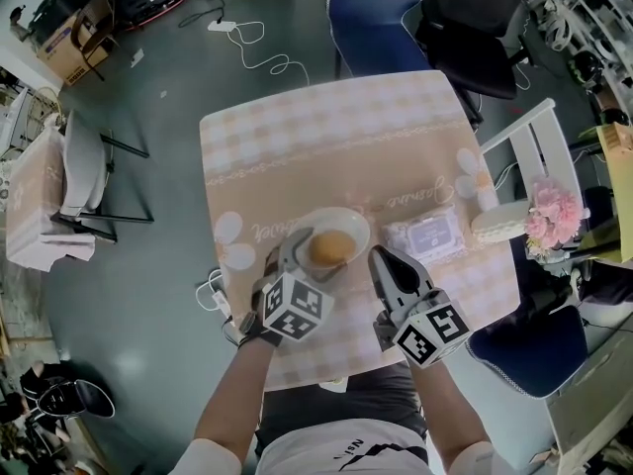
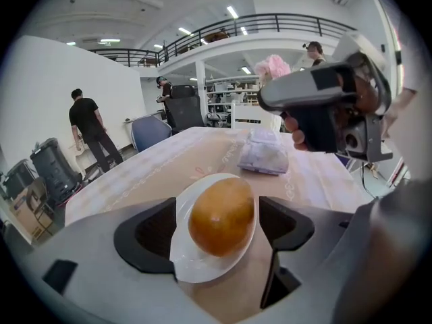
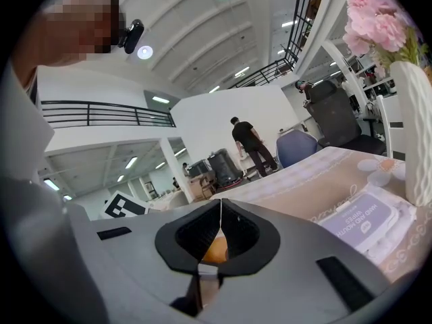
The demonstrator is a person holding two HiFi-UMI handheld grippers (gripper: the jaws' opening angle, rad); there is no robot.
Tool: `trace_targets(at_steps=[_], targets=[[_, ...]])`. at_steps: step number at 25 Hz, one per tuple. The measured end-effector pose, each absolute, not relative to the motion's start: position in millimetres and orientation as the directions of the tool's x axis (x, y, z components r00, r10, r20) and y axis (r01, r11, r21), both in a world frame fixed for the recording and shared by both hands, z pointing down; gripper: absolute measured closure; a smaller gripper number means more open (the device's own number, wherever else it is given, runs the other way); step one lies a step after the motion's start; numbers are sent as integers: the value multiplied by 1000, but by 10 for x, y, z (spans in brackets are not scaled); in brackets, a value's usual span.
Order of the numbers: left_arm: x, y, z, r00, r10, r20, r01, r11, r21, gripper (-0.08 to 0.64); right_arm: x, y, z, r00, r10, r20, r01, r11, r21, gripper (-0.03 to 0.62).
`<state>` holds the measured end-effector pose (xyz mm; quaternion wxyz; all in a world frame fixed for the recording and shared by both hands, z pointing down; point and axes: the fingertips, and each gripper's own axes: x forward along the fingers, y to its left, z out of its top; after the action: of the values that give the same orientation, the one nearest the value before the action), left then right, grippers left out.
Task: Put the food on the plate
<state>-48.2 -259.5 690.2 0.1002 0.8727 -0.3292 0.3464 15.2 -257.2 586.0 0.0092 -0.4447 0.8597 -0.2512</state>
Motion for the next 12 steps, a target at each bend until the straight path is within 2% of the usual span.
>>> trace_targets(at_steps=[12], targets=[[-443,-2169,6115,632,-510,583,-664,-745,68,190,124,-2348,5398,-614,-759,217,-757,488,-434,574]])
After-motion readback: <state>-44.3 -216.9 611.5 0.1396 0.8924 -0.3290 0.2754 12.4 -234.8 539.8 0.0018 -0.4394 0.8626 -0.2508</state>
